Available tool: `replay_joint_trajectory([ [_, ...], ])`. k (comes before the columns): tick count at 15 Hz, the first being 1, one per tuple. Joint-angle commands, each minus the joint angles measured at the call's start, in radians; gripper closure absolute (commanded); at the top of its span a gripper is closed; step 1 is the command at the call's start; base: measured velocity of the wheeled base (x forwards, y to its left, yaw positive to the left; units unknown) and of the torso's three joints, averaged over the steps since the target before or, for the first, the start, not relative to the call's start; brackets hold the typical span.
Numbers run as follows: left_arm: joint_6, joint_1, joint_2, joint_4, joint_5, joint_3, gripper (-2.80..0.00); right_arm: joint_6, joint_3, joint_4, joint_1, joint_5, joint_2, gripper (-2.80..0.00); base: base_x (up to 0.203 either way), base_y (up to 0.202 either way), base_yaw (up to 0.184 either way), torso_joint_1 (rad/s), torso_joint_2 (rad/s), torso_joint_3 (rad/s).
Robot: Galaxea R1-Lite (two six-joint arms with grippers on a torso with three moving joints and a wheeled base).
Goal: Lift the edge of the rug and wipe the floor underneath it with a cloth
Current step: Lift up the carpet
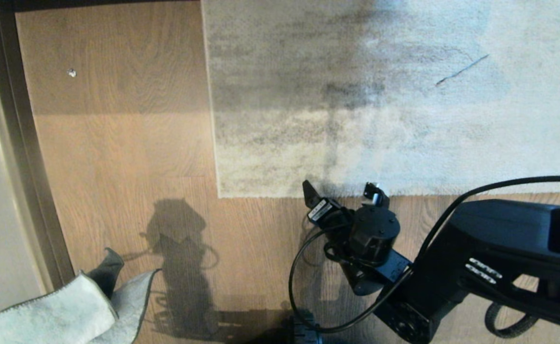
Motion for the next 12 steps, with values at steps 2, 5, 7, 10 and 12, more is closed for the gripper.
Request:
replay_joint_trajectory([
  [2,0.0,0.0,0.0,0.001,0.0,0.0,0.0,0.006,-0.028,-0.048,0.019,-0.003,0.029,-2.8,0.0,0.0,0.0,0.0,0.0,0.0],
  [5,0.0,0.0,0.0,0.001,0.0,0.0,0.0,0.006,-0.052,-0.048,0.052,0.003,0.049,-2.8,0.0,0.0,0.0,0.0,0.0,0.0],
  [7,0.0,0.0,0.0,0.001,0.0,0.0,0.0,0.006,-0.055,-0.048,0.068,0.002,0.064,-2.8,0.0,0.0,0.0,0.0,0.0,0.0],
  [10,0.0,0.0,0.0,0.001,0.0,0.0,0.0,0.006,-0.068,-0.048,0.072,0.002,0.071,-2.8,0.0,0.0,0.0,0.0,0.0,0.0],
  [12,0.0,0.0,0.0,0.001,0.0,0.0,0.0,0.004,-0.084,-0.048,0.07,0.0,0.08,-2.8,0.0,0.0,0.0,0.0,0.0,0.0],
])
